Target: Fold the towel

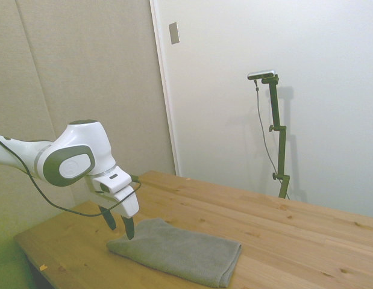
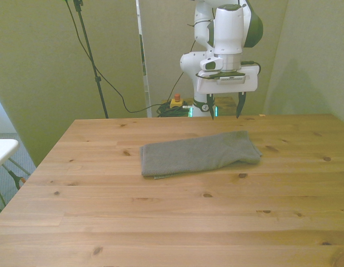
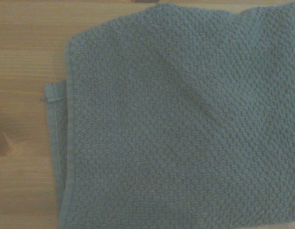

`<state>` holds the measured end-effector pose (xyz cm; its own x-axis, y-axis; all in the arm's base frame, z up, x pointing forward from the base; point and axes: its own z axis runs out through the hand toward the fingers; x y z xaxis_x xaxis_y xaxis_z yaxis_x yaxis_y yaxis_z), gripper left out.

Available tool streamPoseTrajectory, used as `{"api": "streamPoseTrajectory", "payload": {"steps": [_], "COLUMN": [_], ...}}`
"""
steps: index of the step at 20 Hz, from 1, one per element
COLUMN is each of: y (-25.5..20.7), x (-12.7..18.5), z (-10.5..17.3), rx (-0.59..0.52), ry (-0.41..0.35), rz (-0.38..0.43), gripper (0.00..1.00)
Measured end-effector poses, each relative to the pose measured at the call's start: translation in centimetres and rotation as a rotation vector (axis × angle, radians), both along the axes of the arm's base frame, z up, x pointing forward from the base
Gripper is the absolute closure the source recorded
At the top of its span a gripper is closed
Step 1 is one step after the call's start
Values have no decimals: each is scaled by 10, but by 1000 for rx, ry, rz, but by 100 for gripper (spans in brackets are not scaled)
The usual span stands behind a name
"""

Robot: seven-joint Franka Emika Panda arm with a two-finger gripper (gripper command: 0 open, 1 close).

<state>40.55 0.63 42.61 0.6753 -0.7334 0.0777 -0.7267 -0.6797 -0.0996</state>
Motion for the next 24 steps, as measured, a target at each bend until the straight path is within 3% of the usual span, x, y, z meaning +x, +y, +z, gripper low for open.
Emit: {"api": "streamPoseTrajectory", "payload": {"steps": [6,9,14,19,24], "y": [13,38,97,135,160], "x": [10,25,42,51,49], "z": [9,9,-23,-53,-68], "rx": [-17,-81,-245,-412,-467], "ry": [-18,-32,-16,-56,-61], "rz": [24,26,51,25,19], "gripper": [0,0,0,0,0]}}
